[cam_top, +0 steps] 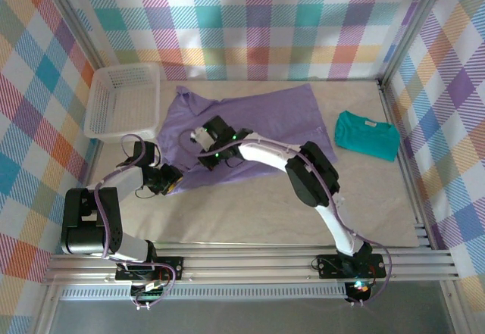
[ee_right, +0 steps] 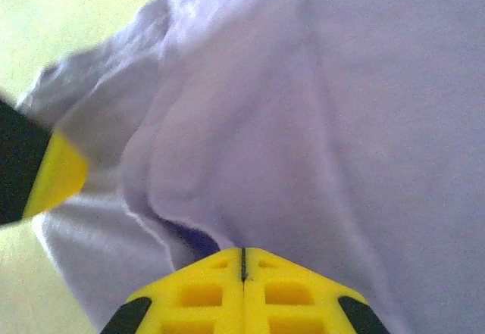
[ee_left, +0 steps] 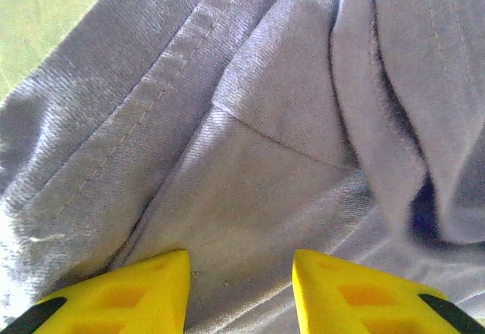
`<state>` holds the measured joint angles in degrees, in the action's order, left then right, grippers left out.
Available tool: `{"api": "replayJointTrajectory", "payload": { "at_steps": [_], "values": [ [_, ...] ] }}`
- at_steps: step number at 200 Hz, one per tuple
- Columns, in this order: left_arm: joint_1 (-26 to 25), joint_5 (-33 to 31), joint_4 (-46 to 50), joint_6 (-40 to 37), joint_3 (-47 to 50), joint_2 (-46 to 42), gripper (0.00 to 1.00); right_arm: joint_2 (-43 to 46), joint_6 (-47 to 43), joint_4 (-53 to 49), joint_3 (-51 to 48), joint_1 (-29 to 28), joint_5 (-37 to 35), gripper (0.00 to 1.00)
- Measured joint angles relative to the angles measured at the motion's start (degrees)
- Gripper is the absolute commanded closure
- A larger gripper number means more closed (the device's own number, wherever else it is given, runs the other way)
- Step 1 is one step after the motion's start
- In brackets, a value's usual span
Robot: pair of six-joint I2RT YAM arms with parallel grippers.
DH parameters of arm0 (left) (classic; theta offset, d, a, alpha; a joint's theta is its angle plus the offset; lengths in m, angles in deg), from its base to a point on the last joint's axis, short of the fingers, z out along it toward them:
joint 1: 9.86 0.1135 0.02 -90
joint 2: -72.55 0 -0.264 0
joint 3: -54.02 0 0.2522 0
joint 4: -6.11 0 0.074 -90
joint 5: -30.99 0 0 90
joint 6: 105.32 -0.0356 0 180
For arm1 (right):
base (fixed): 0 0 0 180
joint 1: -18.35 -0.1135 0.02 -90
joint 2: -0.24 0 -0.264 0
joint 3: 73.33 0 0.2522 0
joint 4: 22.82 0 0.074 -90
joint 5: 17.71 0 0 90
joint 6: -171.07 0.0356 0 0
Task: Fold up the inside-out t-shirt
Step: Smooth out the T-shirt at the center of the table, then move the T-shirt to the center of the table.
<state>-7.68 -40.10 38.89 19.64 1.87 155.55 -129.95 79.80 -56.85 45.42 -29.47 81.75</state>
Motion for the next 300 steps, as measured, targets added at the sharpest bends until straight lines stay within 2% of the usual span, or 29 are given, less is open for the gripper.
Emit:
{"api": "replayJointTrajectory", "payload": {
  "at_steps": [13, 21, 35, 44, 57, 92, 105, 123, 150, 170, 193, 212, 225, 264, 300],
  "values": [
    [0.0, -0.1, 0.0, -0.1, 0.0, 0.0, 0.59, -0.9, 3.8, -1.7, 4.5, 2.5, -0.1, 1.0],
    [0.0, -0.1, 0.0, -0.1, 0.0, 0.0, 0.59, -2.6, 6.2, -3.0, 9.1, 4.1, -0.8, 0.97],
    [0.0, -0.1, 0.0, -0.3, 0.0, 0.0, 0.59, -6.7, 9.8, -5.1, 17.7, 6.3, -1.8, 0.8],
    [0.0, -0.1, 0.0, -0.3, 0.0, 0.0, 0.59, -9.2, 12.3, -6.7, 22.1, 7.7, -2.7, 0.73],
    [0.0, -0.2, 0.0, -0.5, 0.0, 0.0, 0.59, -11.5, 14.1, -9.0, 25.0, 9.2, -4.0, 0.71],
    [0.0, -0.5, 0.1, -1.3, 0.0, -0.1, 0.57, -12.4, 16.3, -15.6, 24.9, 10.1, -6.7, 0.67],
    [0.0, -0.6, 0.2, -1.4, 0.0, -0.3, 0.56, -10.8, 16.3, -15.5, 22.3, 10.0, -7.1, 0.65],
    [0.0, -0.6, 0.3, -1.4, -0.1, -0.6, 0.54, -5.4, 15.8, -14.9, 13.8, 10.0, -6.9, 0.62],
    [0.0, -1.5, 0.4, -1.3, -1.2, -2.3, 0.49, 8.4, 15.4, -13.2, -3.1, 11.5, -4.5, 0.58],
    [-0.1, -2.1, 0.2, -1.1, -3.2, -4.2, 0.46, 19.1, 15.4, -12.5, -13.9, 16.6, -2.4, 0.56],
    [-1.8, -2.5, -1.0, -1.1, -6.2, -4.7, 0.45, 26.6, 16.1, -11.5, -23.4, 27.9, -0.4, 0.56],
    [-4.9, -2.3, -1.7, -1.1, -9.8, -1.9, 0.45, 26.2, 17.0, -12.0, -26.4, 36.6, -1.8, 0.56],
    [-6.2, -2.2, -2.7, -1.1, -11.5, 0.5, 0.45, 23.8, 17.3, -13.6, -26.2, 39.6, -3.2, 0.58],
    [-6.9, -3.9, -2.5, -1.2, -12.5, 5.3, 0.46, 15.9, 17.2, -18.6, -24.4, 40.2, -7.3, 0.61],
    [-6.9, -4.2, -2.5, -1.2, -10.5, 6.6, 0.46, 15.6, 17.2, -21.9, -25.6, 40.2, -8.7, 0.64]
  ]
}}
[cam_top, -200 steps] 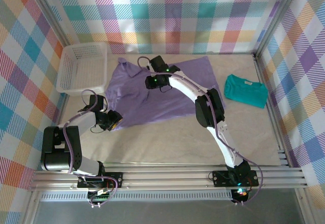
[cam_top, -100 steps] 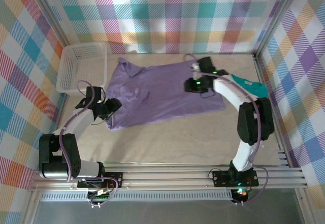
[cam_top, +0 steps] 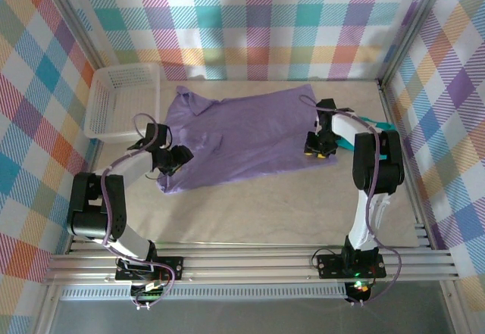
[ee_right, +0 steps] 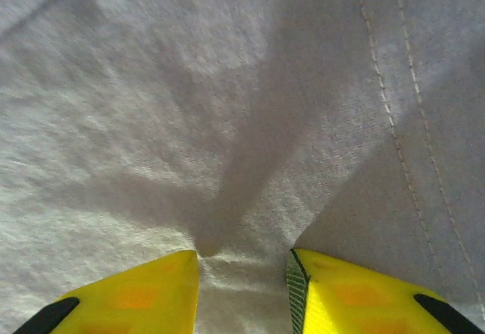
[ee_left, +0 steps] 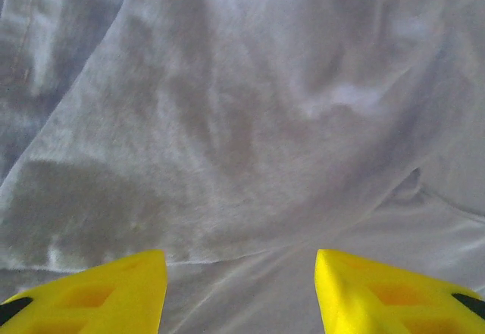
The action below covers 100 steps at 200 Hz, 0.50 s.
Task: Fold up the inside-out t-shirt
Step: Move the T-shirt to the center of the table.
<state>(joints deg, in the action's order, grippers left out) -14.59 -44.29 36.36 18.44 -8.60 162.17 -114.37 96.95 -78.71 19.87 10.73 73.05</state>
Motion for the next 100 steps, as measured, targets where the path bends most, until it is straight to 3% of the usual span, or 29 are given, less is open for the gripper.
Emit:
{"api": "replayJointTrajectory", "payload": {
  "at_steps": [33, 71, 100],
  "values": [
    [0.0, 0.0, -1.0, -0.2, 6.2, -1.8, 0.46, 4.9, 0.6, -0.4, -7.0, 0.0, -0.6, 0.66],
    [0.0, 0.9, -0.7, 0.9, 15.8, -12.7, 0.46, 15.2, 3.5, -1.3, -20.4, 0.0, 0.2, 0.68],
    [-0.8, 1.1, 6.1, 3.1, 21.3, -23.6, 0.45, 25.2, 6.4, -3.9, -30.3, 0.0, 0.9, 0.65]
  ]
}}
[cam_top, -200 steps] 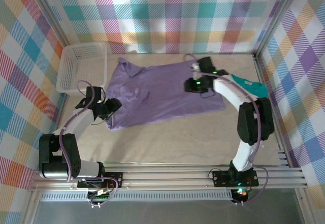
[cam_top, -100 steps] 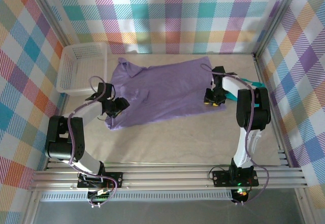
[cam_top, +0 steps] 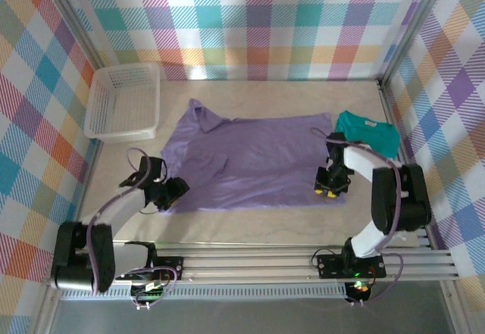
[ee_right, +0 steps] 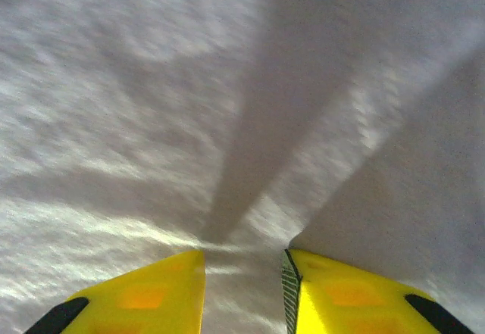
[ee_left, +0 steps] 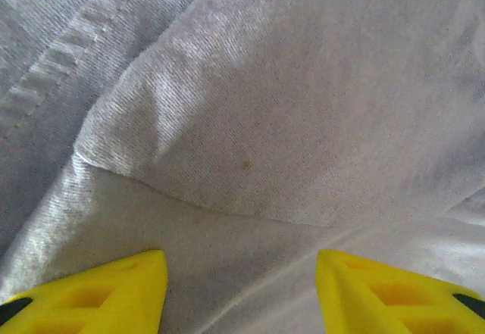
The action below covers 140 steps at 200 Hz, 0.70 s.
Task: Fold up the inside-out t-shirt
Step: Move the T-shirt to the center of the table, then fold the T-shirt at the center of the table.
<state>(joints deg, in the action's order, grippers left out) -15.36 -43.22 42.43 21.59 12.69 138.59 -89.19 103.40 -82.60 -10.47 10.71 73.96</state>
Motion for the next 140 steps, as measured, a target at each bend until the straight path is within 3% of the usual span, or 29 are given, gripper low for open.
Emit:
{"api": "replayJointTrajectory", "payload": {
  "at_steps": [20, 41, 81, 113, 140],
  "values": [
    [-0.4, -0.5, 4.2, 0.9, -0.9, -4.6, 0.44, 5.7, 0.1, -0.2, -1.3, 0.0, 1.4, 0.62],
    [-0.4, -2.1, 4.8, 0.5, -8.2, -1.5, 0.44, 8.8, -1.4, 5.9, 1.1, -0.9, 5.0, 0.57],
    [-0.4, -5.7, -3.4, -2.2, -30.2, 21.1, 0.44, 1.0, -3.6, 20.0, 11.8, -2.2, 3.7, 0.54],
    [-0.2, -8.2, -4.7, -4.3, -50.6, 40.8, 0.46, -9.8, -3.8, 24.5, 23.3, -1.7, 1.7, 0.53],
    [0.1, -10.0, -2.5, -6.6, -67.5, 55.1, 0.46, -12.4, -3.7, 26.0, 25.4, -1.6, 2.3, 0.53]
  ]
}}
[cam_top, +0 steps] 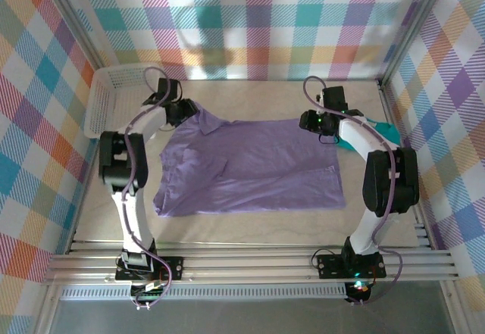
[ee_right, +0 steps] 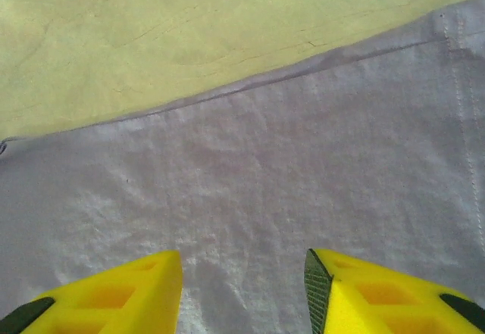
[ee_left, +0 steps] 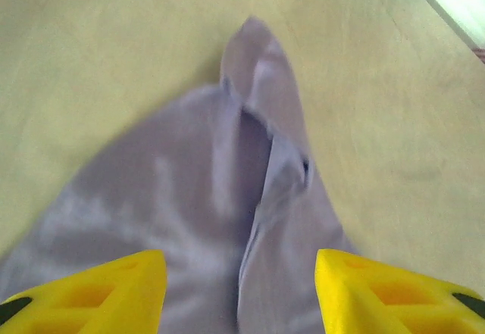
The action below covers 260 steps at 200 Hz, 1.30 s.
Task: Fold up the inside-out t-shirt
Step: Fold the T-shirt at the center of the table.
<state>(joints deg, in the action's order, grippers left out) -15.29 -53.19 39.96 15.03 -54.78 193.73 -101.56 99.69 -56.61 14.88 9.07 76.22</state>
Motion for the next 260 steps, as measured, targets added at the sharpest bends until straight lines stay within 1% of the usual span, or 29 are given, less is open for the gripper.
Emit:
{"api": "replayJointTrajectory", "payload": {
  "at_steps": [31, 65, 85, 102, 130, 195, 215, 229, 260],
  "values": [
    [0.1, -2.4, 6.6, -3.5, -17.8, 13.3, 0.46, -1.2, 0.0, 0.3, 0.0, 0.0, 1.7, 0.53],
    [0.5, -3.5, 13.9, -6.3, -33.3, 22.7, 0.46, -1.8, 0.0, -0.2, 0.5, 0.0, 3.0, 0.53],
    [0.9, -3.3, 17.9, -7.6, -41.7, 27.4, 0.51, -1.8, -0.2, -0.5, 1.0, 0.0, 3.5, 0.53],
    [1.1, -2.7, 20.3, -8.6, -46.4, 30.2, 0.57, -1.8, -0.2, -0.6, 1.1, 0.0, 4.1, 0.53],
    [1.7, -1.6, 22.5, -9.0, -47.8, 31.6, 0.69, -1.8, -0.2, -0.8, 1.1, 0.0, 4.7, 0.52],
    [3.1, 0.8, 23.3, -9.4, -48.1, 32.1, 0.92, -1.9, -0.2, -1.0, 1.1, 0.0, 5.8, 0.52],
    [3.5, 1.7, 23.2, -9.4, -48.2, 32.1, 0.96, -2.3, -0.2, -1.3, 1.1, 0.0, 5.1, 0.52],
    [3.7, 2.2, 23.2, -9.4, -48.2, 32.1, 1.0, -3.2, -0.2, -2.9, 2.1, 0.0, 3.2, 0.51],
    [3.9, 3.4, 22.9, -9.4, -48.8, 32.1, 1.0, -8.6, -0.5, -7.7, 9.5, 0.5, -3.6, 0.49]
  ]
}}
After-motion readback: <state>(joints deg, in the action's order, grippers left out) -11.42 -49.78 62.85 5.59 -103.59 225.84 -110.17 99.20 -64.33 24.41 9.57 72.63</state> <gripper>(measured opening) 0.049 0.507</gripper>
